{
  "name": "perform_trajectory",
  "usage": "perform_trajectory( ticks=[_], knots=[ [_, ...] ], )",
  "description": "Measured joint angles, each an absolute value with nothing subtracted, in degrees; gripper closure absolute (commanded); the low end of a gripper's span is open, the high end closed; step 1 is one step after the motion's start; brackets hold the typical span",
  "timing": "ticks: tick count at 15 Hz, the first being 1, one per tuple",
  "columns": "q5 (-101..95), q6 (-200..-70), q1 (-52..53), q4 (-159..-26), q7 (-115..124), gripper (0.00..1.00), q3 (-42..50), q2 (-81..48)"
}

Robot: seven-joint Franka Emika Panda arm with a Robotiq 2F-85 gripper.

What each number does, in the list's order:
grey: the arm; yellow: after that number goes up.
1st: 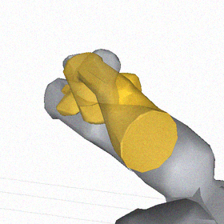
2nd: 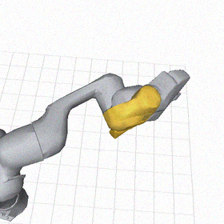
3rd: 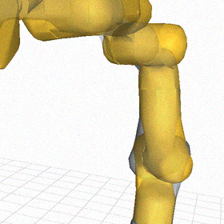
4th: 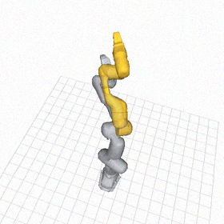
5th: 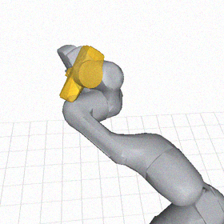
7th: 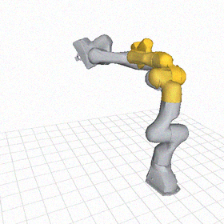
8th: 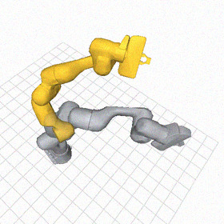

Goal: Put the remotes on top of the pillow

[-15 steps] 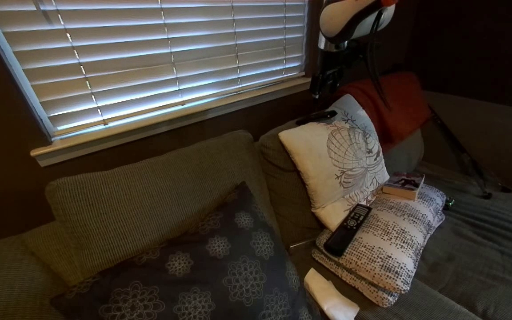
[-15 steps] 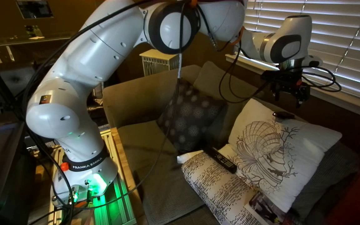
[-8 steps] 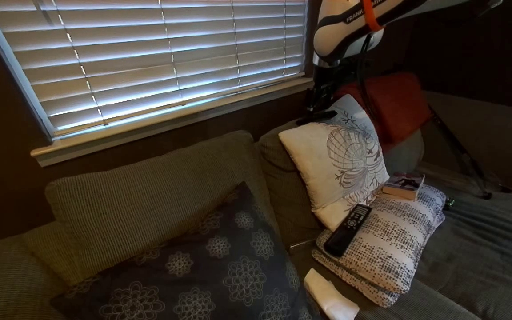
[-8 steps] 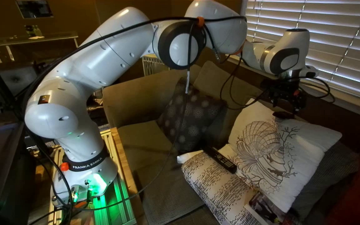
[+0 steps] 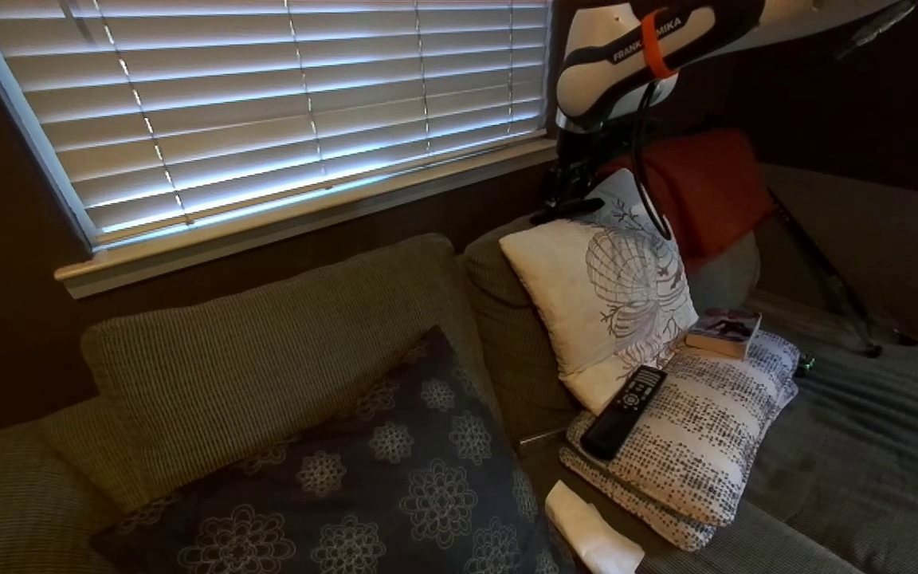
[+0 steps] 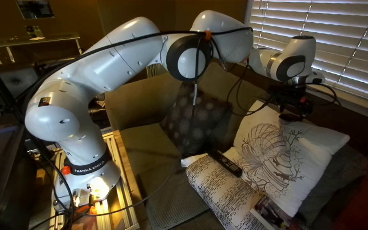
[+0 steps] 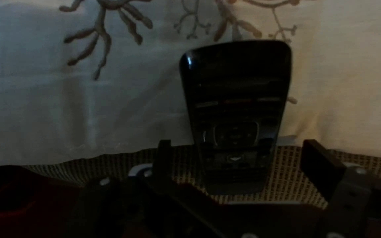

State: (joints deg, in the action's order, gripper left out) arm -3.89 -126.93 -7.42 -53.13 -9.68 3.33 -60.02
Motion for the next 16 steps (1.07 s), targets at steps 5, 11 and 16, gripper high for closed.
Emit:
perform_trajectory(
  ticks=[5,11,16],
  knots=[
    [-3.9,-126.9,-7.4,-51.0,-9.7,0.42,2.9,-62.2],
    [-3.9,-126.9,-7.4,-49.5,-9.7,0.65,2.9,-62.9],
    [-3.9,-127.7,-7.2,-49.4,-9.7,0.65,3.0,-62.7]
  ],
)
